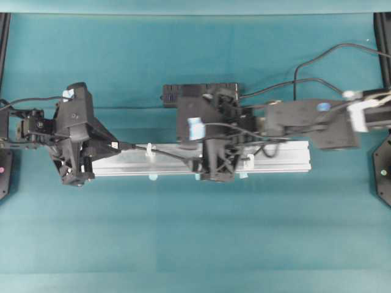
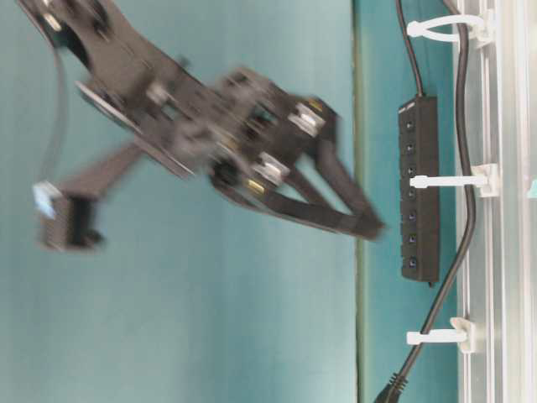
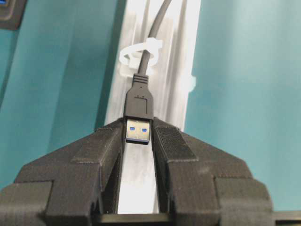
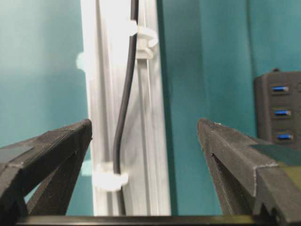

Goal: Pass the USB cable through three rings with both arms.

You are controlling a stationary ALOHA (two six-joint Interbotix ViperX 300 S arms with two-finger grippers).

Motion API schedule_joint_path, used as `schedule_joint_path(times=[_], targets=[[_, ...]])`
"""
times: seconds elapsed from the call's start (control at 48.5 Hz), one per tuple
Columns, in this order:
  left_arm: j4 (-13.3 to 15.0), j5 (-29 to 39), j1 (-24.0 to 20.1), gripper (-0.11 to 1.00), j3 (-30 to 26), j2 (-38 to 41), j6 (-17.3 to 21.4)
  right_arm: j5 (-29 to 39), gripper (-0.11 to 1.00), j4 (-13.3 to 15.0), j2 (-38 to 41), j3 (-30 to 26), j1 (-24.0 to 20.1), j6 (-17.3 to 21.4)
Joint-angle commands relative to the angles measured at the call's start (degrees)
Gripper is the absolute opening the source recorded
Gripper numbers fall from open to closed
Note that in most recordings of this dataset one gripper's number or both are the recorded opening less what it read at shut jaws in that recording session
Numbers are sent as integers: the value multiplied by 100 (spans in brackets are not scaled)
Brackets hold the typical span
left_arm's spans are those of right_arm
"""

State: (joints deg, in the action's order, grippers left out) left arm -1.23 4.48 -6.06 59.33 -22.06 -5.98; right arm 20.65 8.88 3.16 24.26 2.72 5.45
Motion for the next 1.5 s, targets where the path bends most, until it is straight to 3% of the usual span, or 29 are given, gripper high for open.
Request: schedule_joint_path(times=[0.0,0.474,0.618,0.7,1.009,1.483], targets=[[-9,-18,18,22,-70,-97,9,-167,82,9,-387,97,0,18],[0,70,26,22,-53,-352,9,-1195,82,18,-1371,1011,0,44],[-9,202,26,12,-53,-431,9,-1397,81,18,-1635,1266,-26,53],[-9,229,26,7,-44,-492,9,-1433,81,9,-1793,1406,-44,53],[-9,237,18,7,9,-545,0,-1433,81,-26,-2276,1854,-105,70],[-9,237,26,7,-9,-554,0,-1433,81,-35,-2338,1925,-105,281]])
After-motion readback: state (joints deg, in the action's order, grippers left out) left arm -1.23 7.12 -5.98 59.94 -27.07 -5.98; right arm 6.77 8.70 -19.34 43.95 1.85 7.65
